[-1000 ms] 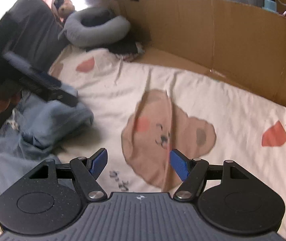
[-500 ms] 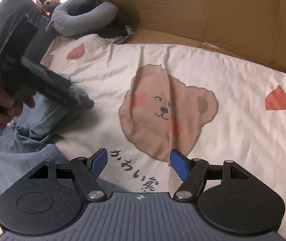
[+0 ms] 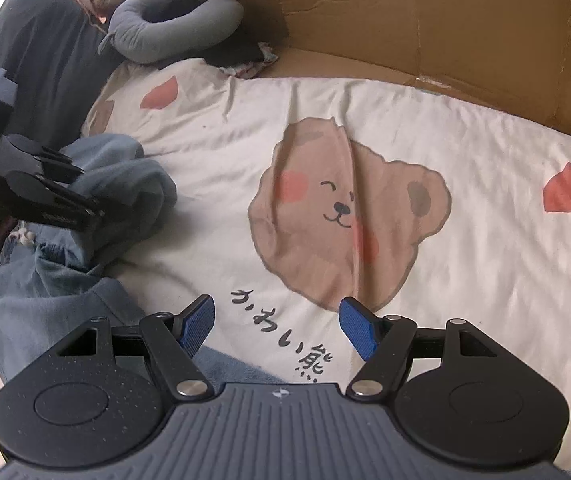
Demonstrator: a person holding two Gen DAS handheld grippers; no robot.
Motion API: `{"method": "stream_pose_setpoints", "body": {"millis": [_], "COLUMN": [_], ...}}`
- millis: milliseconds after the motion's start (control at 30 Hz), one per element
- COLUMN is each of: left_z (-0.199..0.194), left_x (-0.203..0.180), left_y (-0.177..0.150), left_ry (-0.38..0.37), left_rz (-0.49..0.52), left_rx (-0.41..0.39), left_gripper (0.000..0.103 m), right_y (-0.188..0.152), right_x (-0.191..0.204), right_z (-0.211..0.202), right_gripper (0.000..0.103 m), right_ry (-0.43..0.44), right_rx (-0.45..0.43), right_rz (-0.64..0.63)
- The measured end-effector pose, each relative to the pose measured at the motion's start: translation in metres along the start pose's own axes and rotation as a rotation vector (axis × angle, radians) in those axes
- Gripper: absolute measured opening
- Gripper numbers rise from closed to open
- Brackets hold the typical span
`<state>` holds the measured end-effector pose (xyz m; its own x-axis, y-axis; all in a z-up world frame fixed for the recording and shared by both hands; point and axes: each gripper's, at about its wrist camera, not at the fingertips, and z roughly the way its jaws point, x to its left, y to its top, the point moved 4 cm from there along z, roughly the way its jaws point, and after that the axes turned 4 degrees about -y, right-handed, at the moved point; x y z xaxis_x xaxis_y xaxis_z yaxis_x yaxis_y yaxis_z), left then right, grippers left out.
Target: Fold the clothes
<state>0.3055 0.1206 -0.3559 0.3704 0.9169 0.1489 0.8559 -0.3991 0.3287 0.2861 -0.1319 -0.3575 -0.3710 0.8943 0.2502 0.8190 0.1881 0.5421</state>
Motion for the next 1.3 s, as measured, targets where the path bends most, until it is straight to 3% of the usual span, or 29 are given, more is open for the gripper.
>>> {"method": "stream_pose_setpoints", "body": {"millis": [133,367,567,967,1300], "left_z": [-0.022,-0.065,-0.084,-0.070,-0.048], "left_x": [0.007,0.037,0.057,0.106,0.122], "left_y": [-0.008,-0.029,-0.059,-0.132,-0.177], "left_ry": [0.059,0.144,0.196,0.206,0.186], "left_rz": [-0.012,-0.094,-0.183,-0.412,-0.512], "left_rx": [-0.050,-0.111,-0.111,-0.033,0.019], "left_gripper": [0.018,0.015,0.014,0.012,0.012], "right_y": [0.000,0.005,0.002,0.003,-0.001], "right_x": [0.003,0.011,0.025,0.042,0.065], "right_z": [0.001,0.001,0.003,0.015,0.024], "right_gripper": [0.074,0.074,0.074,0.074,0.074], "right_ry": [0.007,0.028,0.049,0.065,0.093], "right_rx": [0.001,-0.018,-0.014,0.012,0.044], "right_rz": [-0.005,0.009,-0.010,-0.024,-0.059]}}
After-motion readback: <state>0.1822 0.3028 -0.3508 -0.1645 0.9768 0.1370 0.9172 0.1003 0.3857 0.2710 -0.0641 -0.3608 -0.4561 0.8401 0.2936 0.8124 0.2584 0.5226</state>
